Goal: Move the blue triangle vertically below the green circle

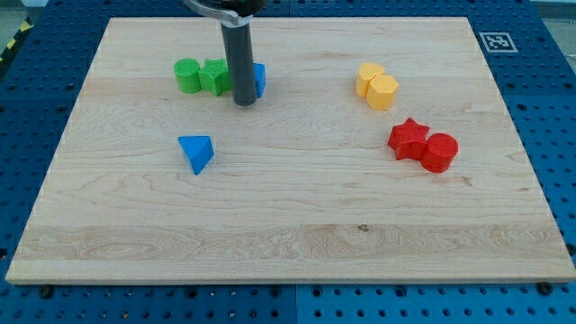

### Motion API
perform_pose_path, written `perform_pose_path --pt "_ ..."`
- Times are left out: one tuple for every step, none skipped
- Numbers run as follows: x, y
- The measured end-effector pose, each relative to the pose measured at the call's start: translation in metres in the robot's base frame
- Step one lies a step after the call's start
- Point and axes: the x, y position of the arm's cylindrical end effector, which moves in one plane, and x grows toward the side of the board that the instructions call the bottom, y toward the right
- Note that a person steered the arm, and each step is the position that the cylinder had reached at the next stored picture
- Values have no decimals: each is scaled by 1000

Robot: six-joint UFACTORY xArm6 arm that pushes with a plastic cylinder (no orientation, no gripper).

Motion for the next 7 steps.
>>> perform_pose_path --pt "0 17" --pt "1 32" --pt "43 40" --pt "94 31" --pt "118 -18" --pt "129 -58" --pt "129 -59"
